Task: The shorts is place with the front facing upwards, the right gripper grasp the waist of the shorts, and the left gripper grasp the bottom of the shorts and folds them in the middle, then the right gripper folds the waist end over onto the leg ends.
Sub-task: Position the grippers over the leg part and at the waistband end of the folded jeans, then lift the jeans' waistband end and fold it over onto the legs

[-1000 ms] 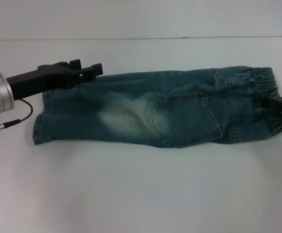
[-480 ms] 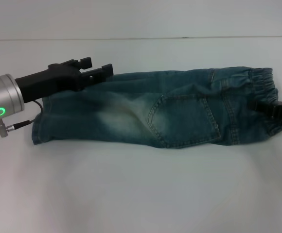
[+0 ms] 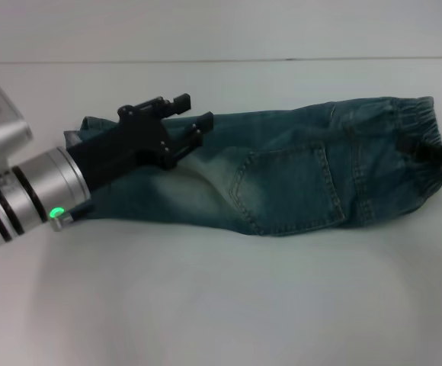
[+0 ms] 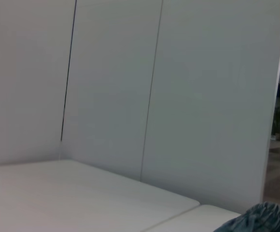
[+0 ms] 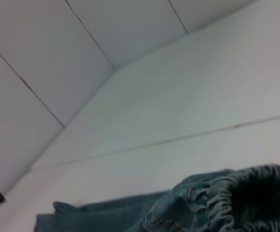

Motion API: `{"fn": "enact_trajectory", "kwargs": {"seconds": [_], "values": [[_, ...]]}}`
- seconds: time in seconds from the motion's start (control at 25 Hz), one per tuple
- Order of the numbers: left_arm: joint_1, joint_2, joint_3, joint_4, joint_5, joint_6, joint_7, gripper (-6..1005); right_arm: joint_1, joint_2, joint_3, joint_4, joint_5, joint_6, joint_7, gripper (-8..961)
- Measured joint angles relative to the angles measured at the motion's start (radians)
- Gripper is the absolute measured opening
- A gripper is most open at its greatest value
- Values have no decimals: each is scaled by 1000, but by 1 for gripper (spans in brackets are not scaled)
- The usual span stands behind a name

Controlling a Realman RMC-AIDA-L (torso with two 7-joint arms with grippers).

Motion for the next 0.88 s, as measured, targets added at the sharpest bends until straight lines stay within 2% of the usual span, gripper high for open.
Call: {"fn": "enact_trajectory", "kwargs": {"seconds": [0.08, 0.24, 0.36, 0.56, 0.8, 0.88], "values": [[-19, 0, -2, -88, -63, -14, 125, 536, -2, -9, 19, -6, 14, -43, 7, 113], [-55, 0, -7, -210, -139, -96, 251, 446, -4, -16, 48, -56, 25, -128, 43, 113], [-69, 0, -12, -261, -170, -120, 300, 379, -2, -16, 59, -111, 34, -193, 80, 113], [-85, 0, -13, -342, -230, -133, 381, 143, 2, -12, 65, -195, 89, -284, 150, 113], [-98, 0, -15, -392, -236, -159, 416, -3, 42, -20, 54, -221, 123, -359, 210, 113], [-105, 0, -17, -403, -237, -160, 421, -1, 64, -24, 49, -238, 121, -387, 239, 113]]}}
